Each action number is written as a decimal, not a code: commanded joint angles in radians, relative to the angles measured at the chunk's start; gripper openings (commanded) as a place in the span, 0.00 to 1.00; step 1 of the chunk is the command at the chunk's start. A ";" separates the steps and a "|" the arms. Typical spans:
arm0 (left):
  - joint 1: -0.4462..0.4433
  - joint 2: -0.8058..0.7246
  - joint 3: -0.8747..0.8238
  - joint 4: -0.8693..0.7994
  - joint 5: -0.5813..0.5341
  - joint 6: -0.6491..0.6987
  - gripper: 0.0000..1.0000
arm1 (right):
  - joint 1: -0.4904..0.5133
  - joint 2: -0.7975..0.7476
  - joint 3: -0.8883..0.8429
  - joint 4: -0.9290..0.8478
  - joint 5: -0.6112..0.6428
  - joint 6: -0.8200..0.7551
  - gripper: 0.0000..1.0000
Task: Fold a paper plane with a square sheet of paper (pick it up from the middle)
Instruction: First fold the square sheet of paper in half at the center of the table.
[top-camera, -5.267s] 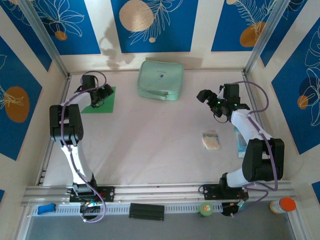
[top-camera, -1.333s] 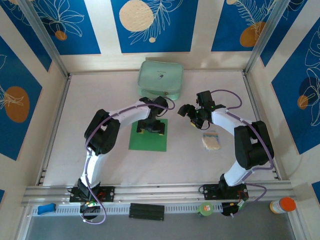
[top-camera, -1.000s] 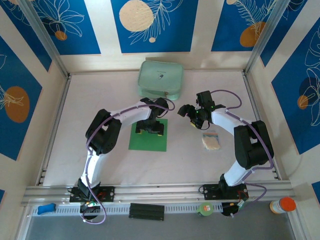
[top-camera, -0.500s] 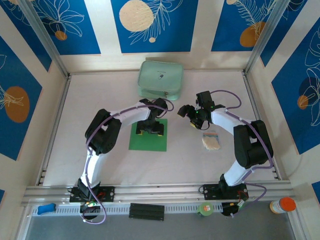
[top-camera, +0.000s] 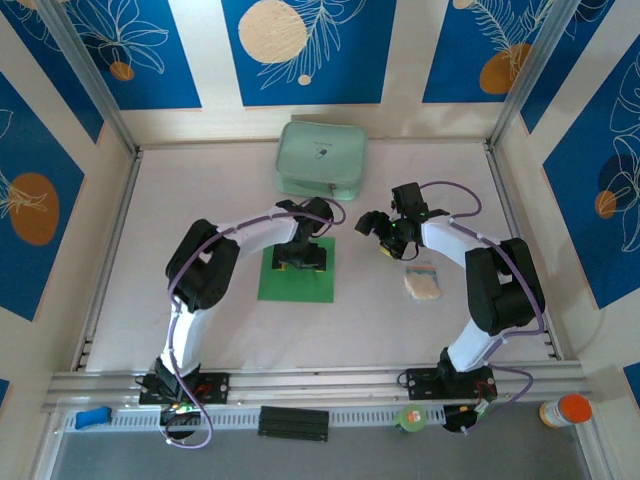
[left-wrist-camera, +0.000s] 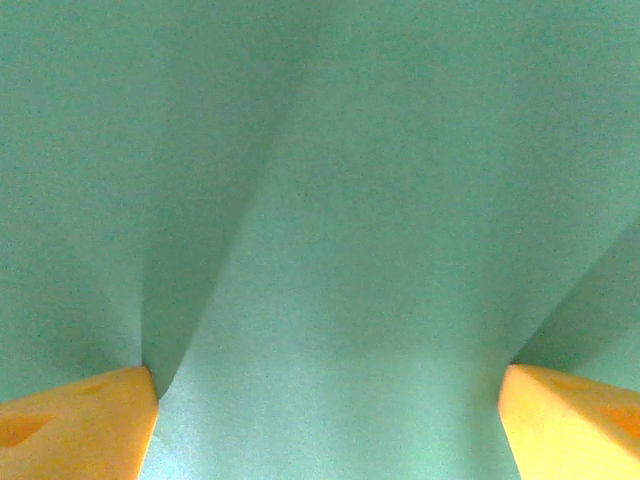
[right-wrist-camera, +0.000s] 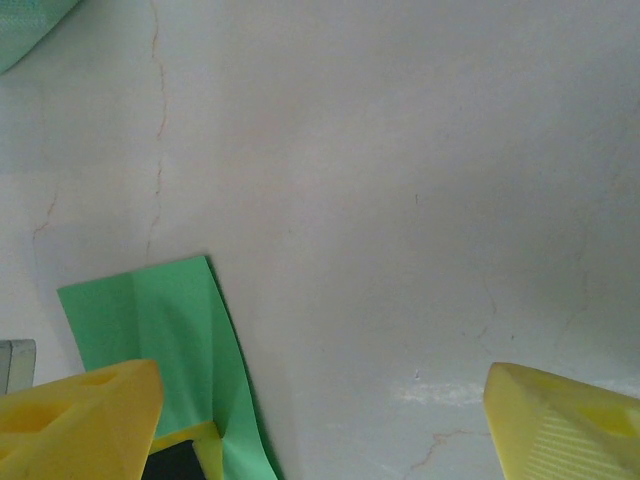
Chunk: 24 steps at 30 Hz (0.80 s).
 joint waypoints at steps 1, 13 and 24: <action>0.007 0.043 -0.059 -0.011 0.008 -0.013 0.87 | -0.001 0.009 0.008 -0.021 -0.016 0.003 0.84; 0.009 -0.002 -0.062 0.021 0.014 -0.004 0.81 | -0.002 0.012 0.008 -0.019 -0.017 0.012 0.83; 0.030 -0.169 -0.131 0.131 0.102 -0.029 0.43 | -0.002 -0.017 -0.014 0.034 -0.045 0.011 0.82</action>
